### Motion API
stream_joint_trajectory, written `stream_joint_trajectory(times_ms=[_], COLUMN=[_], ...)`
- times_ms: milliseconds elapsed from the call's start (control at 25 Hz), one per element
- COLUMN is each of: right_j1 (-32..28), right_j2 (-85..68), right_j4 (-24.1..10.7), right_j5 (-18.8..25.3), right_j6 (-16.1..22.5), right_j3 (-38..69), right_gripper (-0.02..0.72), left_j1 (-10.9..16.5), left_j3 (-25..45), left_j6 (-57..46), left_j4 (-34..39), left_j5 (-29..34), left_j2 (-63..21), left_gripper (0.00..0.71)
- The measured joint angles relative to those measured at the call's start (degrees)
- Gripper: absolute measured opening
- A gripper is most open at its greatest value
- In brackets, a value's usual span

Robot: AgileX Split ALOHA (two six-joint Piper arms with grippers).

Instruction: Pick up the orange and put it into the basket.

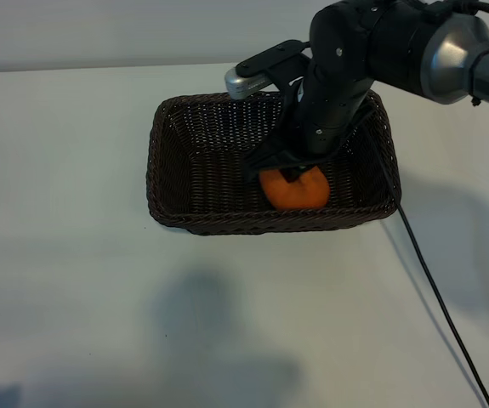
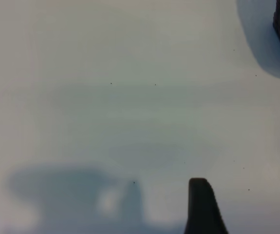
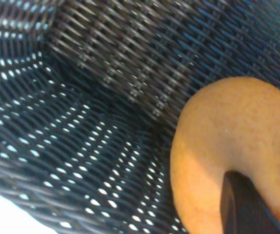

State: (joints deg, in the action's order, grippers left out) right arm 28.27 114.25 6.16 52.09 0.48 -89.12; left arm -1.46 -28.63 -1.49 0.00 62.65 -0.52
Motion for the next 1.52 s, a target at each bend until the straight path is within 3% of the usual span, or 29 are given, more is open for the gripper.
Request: stream_joint_trajectory(times_ms=[280, 360, 520, 600, 680, 800, 960, 1200, 1520], right_j1=[0.35, 0.35, 0.35, 0.35, 0.35, 0.35, 0.35, -0.67, -11.42], right_j2=[0.0, 0.0, -0.05, -0.05, -0.05, -0.05, -0.05, -0.05, -0.05], right_j4=[0.3, 0.69, 0.98, 1.02, 1.17, 1.17, 0.68, -4.55, -6.16], right_j5=[-1.62, -1.97, -2.44, -2.51, -2.57, -1.78, 2.85, 11.26, 17.56], right_j6=[0.04, 0.11, 0.25, 0.25, 0.25, 0.51, 1.59, 4.24, 4.68], right_j3=[0.0, 0.0, -0.04, -0.12, -0.12, -0.94, -6.25, -16.44, -18.77], right_gripper=[0.127, 0.207, 0.446, 0.531, 0.57, 0.572, 0.572, 0.572, 0.572], left_j1=[0.0, 0.0, 0.0, 0.0, 0.0, 0.0, 0.0, 0.0, 0.0], left_j3=[0.0, 0.0, 0.0, 0.0, 0.0, 0.0, 0.0, 0.0, 0.0], left_j6=[0.06, 0.06, 0.06, 0.06, 0.06, 0.06, 0.06, 0.06, -0.1], left_j4=[0.0, 0.0, 0.0, 0.0, 0.0, 0.0, 0.0, 0.0, 0.0], left_j5=[0.0, 0.0, 0.0, 0.0, 0.0, 0.0, 0.0, 0.0, 0.0], left_j2=[0.0, 0.0, 0.0, 0.0, 0.0, 0.0, 0.0, 0.0, 0.0], left_gripper=[0.448, 0.448, 0.448, 0.448, 0.448, 0.448, 0.448, 0.448, 0.448])
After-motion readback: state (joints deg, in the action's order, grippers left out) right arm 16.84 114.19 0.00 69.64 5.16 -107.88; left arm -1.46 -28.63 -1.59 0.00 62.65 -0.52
